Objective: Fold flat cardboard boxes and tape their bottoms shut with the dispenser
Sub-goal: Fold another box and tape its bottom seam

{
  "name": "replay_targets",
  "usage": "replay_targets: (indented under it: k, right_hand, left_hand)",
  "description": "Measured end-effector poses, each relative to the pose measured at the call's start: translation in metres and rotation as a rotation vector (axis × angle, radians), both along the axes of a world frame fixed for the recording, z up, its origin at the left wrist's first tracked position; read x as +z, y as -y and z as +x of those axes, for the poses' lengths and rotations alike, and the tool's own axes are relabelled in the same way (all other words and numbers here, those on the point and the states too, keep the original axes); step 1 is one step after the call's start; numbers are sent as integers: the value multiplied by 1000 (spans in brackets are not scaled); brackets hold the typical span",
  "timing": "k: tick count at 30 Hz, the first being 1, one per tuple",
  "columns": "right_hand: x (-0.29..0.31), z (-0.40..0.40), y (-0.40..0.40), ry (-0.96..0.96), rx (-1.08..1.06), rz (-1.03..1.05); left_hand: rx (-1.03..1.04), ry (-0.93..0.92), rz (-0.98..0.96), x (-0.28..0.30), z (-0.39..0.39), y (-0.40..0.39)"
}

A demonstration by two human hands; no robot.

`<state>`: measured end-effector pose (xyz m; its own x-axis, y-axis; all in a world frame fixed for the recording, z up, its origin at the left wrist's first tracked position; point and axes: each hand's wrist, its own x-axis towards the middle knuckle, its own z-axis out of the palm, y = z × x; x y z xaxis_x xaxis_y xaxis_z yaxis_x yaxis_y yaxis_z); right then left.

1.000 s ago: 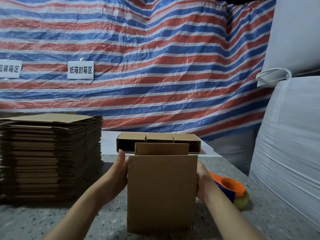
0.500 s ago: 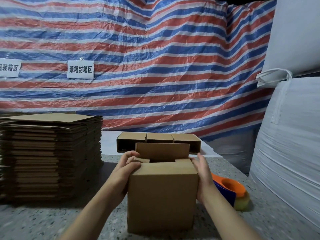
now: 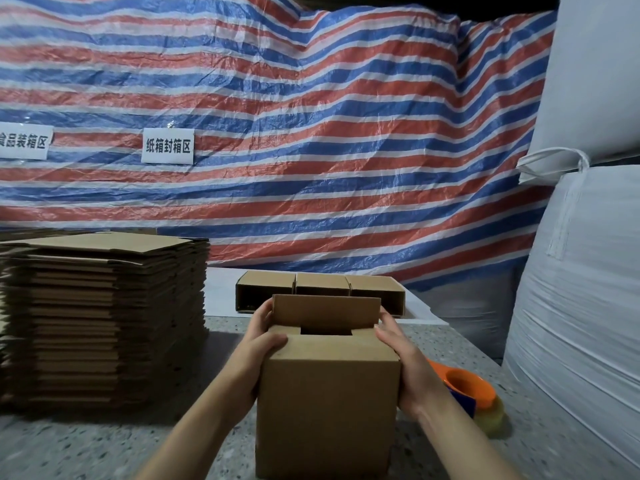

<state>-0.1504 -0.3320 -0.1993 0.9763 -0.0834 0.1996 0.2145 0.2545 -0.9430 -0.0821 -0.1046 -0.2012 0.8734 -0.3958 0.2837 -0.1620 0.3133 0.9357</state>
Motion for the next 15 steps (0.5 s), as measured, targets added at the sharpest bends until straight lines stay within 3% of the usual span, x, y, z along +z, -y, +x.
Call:
replay_targets:
  k: [7,15]
  right_hand:
    - [-2,-1,0,18,26,8]
    - [-15,1,1,23,-69,80]
  left_hand:
    - [19,-10,-33,-2,4,0]
    - [182,-55,-58,-10,-4,5]
